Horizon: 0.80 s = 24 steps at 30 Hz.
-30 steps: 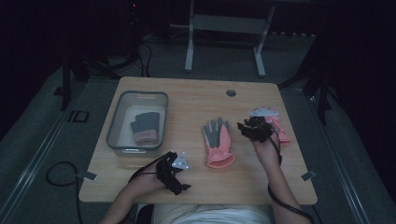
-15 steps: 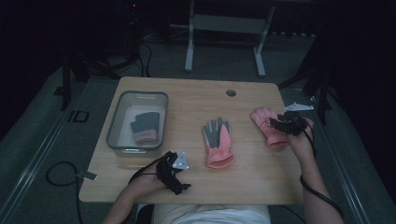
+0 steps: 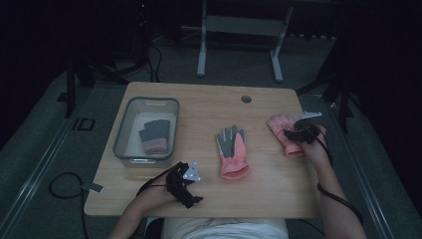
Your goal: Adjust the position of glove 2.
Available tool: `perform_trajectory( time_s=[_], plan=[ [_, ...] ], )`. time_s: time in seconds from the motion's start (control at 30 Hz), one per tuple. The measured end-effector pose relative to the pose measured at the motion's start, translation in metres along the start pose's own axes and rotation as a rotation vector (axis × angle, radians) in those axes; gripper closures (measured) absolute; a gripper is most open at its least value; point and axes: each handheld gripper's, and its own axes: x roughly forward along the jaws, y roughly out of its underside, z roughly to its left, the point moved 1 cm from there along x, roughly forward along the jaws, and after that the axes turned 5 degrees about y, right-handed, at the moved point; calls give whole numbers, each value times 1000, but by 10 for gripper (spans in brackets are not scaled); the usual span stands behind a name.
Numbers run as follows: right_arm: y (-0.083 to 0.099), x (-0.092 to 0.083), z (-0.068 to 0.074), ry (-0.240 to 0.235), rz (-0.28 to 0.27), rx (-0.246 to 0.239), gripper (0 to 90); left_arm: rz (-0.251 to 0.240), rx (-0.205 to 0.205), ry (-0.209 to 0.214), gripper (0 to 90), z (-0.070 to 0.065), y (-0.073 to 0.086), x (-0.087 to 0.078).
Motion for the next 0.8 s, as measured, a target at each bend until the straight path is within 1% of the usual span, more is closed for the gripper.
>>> perform_trajectory(
  time_s=[0.07,0.13,0.2,0.23,0.27,0.37,0.4,0.47,0.57,0.63,0.73,0.8],
  plan=[
    [2,2,1,0,-7,8,460,-8,-3,-2,30,0,0,0],
    [4,5,2,8,-6,-4,465,-5,0,-2,30,0,0,0],
    [6,6,3,6,-3,-1,493,-6,-2,-2,30,-1,0,1],
    [6,6,3,6,-3,-1,493,-6,-2,-2,30,-1,0,1],
    [7,7,5,3,0,4,576,-3,0,-2,30,-1,1,1],
    [7,7,7,-1,3,14,675,-6,1,0,30,0,1,0],
    [7,7,8,6,2,11,704,-4,-1,-2,30,0,1,0],
    [7,7,9,12,5,23,767,-6,-3,-1,30,0,1,0],
    [6,6,12,36,5,43,808,-4,0,3,31,0,1,0],
    [5,3,17,78,-5,21,827,-2,1,10,31,0,2,1],
    [1,-6,19,108,-19,76,845,-3,1,10,31,0,2,0],
    [-2,-14,19,104,-25,122,850,-9,3,7,31,0,2,0]
  ],
)
